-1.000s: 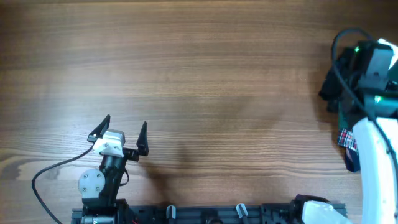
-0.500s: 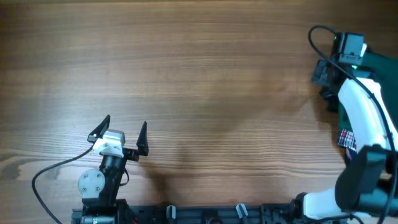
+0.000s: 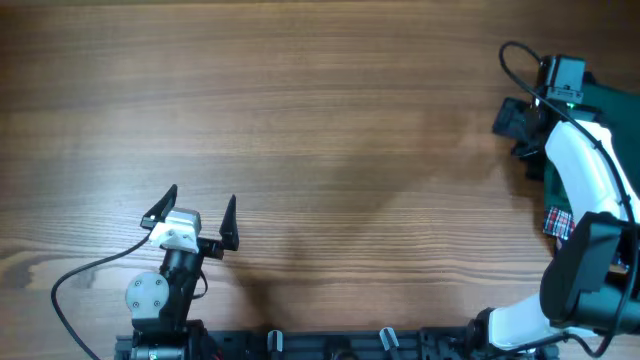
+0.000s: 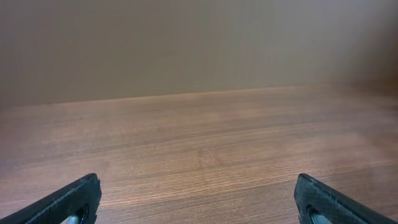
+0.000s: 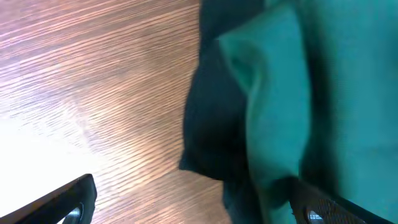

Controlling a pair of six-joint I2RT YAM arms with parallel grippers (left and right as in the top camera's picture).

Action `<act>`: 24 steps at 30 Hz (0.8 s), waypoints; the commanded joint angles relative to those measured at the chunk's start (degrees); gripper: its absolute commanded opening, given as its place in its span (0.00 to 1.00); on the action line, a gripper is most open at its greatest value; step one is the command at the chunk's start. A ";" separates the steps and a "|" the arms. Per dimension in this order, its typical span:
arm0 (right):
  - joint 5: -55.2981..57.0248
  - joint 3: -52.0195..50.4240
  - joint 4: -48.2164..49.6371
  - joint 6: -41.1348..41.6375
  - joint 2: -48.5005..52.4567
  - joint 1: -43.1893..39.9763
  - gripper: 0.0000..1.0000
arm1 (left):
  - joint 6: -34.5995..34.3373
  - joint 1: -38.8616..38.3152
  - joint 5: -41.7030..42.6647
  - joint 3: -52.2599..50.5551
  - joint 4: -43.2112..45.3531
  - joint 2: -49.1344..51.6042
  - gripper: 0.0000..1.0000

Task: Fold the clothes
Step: 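Reach the right gripper toward the green garment on the clothes pile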

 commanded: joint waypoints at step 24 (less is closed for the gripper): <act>6.54 3.06 -0.31 2.45 -4.46 -2.05 1.00 | 0.26 0.17 0.92 -0.26 -0.17 -0.15 1.00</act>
